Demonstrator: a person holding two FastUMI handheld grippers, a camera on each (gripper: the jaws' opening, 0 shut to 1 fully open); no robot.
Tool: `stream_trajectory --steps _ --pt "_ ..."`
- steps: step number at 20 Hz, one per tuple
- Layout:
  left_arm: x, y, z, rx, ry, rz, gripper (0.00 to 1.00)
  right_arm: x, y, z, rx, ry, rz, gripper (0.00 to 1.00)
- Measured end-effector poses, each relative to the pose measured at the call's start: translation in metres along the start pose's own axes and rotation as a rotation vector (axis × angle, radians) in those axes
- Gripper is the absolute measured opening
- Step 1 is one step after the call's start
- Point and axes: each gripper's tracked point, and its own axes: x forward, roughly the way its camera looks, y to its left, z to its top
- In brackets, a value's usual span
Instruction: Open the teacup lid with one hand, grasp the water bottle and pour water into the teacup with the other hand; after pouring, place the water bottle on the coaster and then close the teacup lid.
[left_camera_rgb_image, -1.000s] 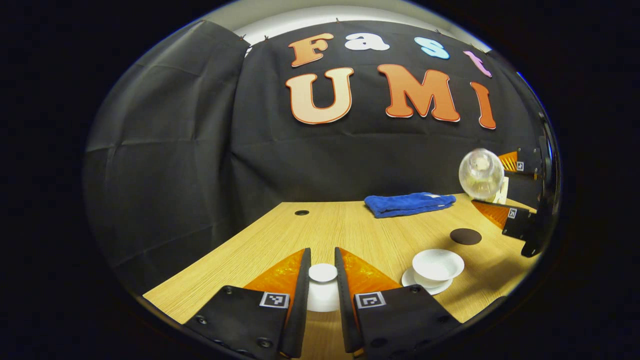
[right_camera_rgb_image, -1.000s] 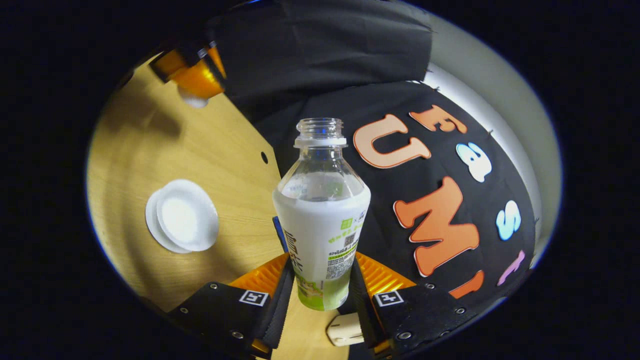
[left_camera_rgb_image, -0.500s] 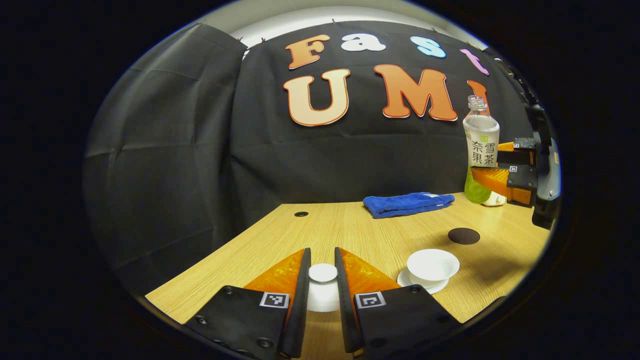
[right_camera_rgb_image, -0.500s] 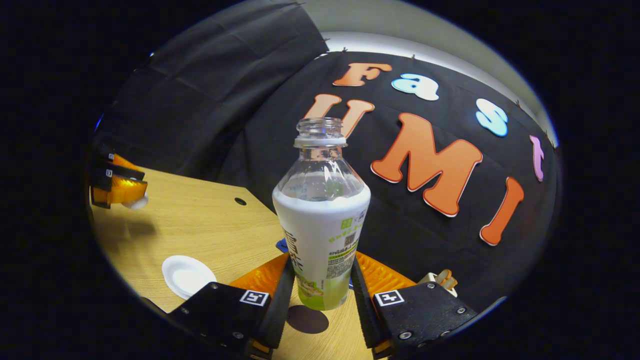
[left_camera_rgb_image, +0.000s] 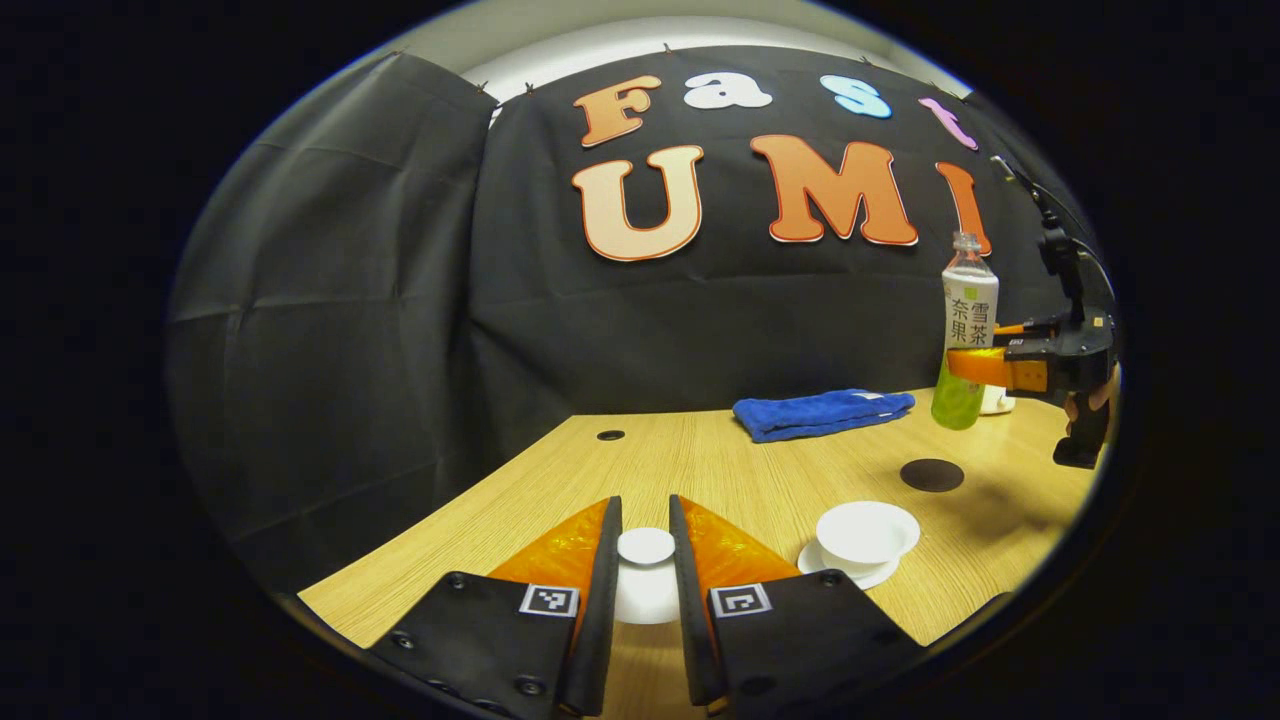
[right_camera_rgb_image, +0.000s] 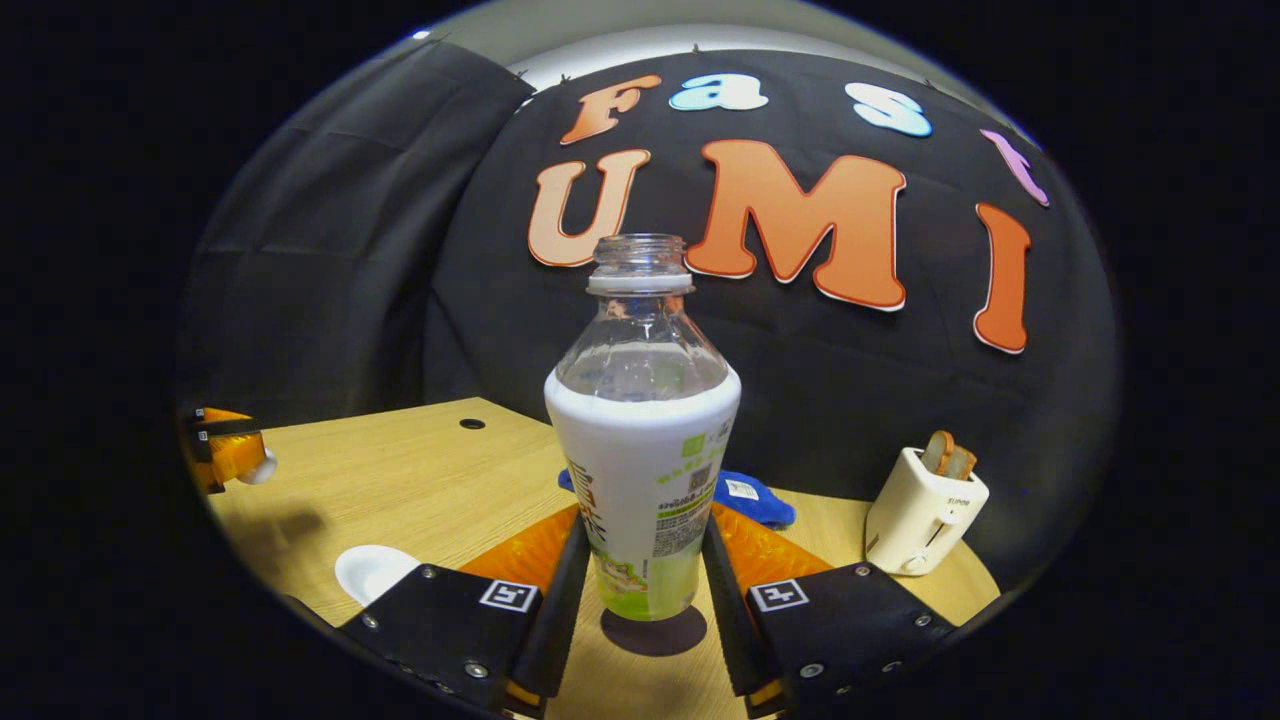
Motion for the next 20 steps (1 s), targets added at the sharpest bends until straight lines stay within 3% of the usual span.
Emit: stream_trajectory --steps 11,20 --pt "0.002 -0.021 0.003 -0.023 -0.008 -0.025 0.34 0.011 -0.005 -0.052 0.062 0.173 -0.008 0.63" --pt "0.003 -0.034 0.003 0.001 -0.002 -0.043 0.34 0.019 -0.007 -0.069 0.108 0.224 -0.011 0.63"
